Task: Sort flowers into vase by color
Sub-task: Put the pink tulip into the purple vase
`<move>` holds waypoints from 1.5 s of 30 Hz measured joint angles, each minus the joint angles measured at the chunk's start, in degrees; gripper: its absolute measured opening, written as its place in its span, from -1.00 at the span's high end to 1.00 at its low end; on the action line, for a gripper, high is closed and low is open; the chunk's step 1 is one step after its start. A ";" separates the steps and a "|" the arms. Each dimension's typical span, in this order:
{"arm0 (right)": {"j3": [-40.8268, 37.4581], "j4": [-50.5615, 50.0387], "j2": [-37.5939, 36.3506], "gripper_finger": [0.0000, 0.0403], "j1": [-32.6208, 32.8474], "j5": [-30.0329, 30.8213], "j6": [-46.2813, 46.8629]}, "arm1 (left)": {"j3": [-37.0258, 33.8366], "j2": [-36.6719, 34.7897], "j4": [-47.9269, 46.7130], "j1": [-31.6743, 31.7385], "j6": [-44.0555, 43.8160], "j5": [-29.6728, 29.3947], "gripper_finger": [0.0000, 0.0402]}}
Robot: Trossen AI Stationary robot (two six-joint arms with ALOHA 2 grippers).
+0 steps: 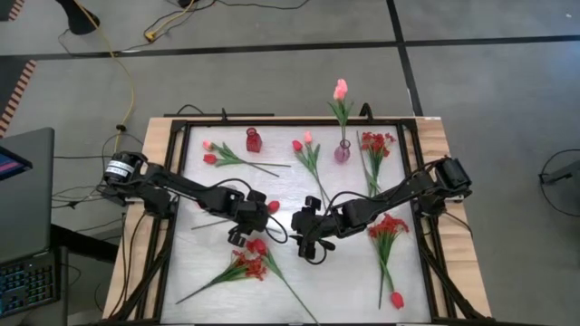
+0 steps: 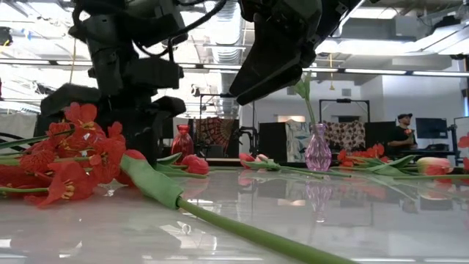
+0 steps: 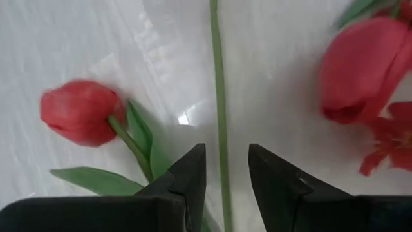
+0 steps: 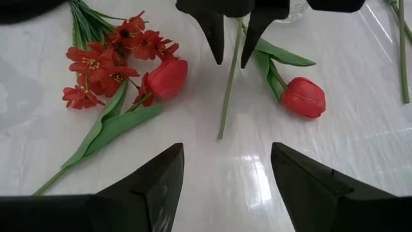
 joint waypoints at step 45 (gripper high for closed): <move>0.00 0.14 -0.02 -0.29 0.29 -0.37 1.90 | 6.08 0.50 -4.71 -3.41 -2.13 -3.65 1.00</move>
